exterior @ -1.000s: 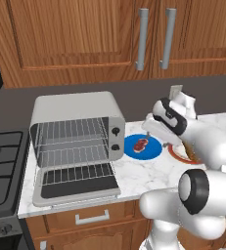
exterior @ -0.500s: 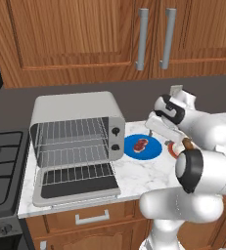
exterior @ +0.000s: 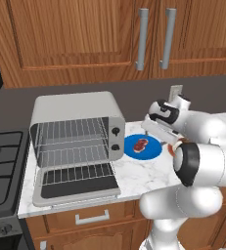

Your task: Open the toaster oven door. Place the baguette on the top rack in the toaster oven and place the steak on the bottom rack.

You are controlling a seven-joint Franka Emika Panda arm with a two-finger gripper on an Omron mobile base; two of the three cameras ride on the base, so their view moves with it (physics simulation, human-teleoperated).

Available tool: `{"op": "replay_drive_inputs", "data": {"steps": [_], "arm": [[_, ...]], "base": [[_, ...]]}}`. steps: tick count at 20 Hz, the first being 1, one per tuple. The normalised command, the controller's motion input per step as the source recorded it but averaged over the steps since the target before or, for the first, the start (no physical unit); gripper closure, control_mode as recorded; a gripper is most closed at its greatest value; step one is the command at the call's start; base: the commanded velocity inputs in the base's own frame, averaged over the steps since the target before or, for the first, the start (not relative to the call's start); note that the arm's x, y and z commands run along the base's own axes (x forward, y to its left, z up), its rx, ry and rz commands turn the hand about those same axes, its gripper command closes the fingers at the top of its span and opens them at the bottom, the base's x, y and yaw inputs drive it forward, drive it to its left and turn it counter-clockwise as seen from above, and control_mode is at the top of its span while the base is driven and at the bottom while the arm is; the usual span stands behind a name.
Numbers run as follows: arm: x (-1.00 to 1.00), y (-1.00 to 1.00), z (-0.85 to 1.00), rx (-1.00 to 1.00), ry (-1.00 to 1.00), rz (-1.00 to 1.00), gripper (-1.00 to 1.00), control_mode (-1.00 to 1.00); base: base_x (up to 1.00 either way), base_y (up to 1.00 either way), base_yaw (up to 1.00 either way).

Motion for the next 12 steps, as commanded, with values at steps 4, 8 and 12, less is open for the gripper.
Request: {"op": "replay_drive_inputs", "data": {"steps": [4,8,12], "arm": [[0.27,0.17,-0.03,0.00,0.14,-0.05,-1.00,-1.00],[0.26,0.08,-0.08,0.00,0.13,-0.01,-1.00,-1.00],[0.26,0.03,-0.18,0.00,0.04,0.00,-1.00,-1.00]], "base": [[0.00,0.00,0.00],[0.00,0.00,0.00],[0.00,0.00,0.00]]}}
